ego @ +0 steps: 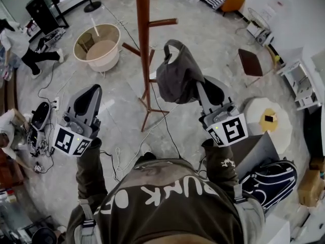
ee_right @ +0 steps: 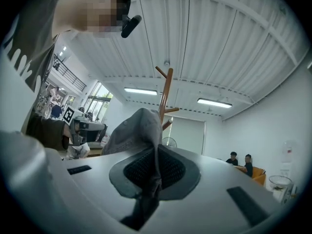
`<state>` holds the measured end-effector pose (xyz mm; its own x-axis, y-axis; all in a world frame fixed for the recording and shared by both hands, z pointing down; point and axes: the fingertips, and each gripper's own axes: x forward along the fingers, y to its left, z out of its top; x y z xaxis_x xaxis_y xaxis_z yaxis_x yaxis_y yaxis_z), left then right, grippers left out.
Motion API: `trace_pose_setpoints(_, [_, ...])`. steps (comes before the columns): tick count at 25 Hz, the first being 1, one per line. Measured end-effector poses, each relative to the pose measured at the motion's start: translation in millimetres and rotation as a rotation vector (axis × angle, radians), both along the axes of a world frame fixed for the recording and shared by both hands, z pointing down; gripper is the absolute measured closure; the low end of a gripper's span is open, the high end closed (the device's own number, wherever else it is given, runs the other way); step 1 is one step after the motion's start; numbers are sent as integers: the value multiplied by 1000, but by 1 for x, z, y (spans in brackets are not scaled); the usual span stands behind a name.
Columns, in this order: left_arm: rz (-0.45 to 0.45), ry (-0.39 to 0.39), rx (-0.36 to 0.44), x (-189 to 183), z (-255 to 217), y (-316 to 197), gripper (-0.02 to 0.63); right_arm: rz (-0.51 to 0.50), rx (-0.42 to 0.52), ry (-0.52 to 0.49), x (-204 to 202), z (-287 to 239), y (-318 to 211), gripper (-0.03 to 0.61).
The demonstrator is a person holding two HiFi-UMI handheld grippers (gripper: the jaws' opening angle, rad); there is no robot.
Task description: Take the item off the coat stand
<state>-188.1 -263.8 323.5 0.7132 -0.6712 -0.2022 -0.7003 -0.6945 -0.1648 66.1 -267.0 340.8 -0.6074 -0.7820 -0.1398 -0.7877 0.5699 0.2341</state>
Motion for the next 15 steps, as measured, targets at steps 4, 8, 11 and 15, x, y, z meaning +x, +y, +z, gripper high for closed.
trace_pose_setpoints(4, [-55,-16,-1,26,3,25,609,-49,4,-18,22,9,10,557])
trace_pose_setpoints(8, [-130,-36,-5,58,5,65,609,-125,-6,-23,46,19,27,557])
trace_pose_setpoints(11, [-181,-54,-16,82,7,96,609,-185,-9,-19,61,23,43,557])
trace_pose_setpoints(15, [-224,-70,-31,102,7,130,609,-235,-16,-29,73,25,61,557])
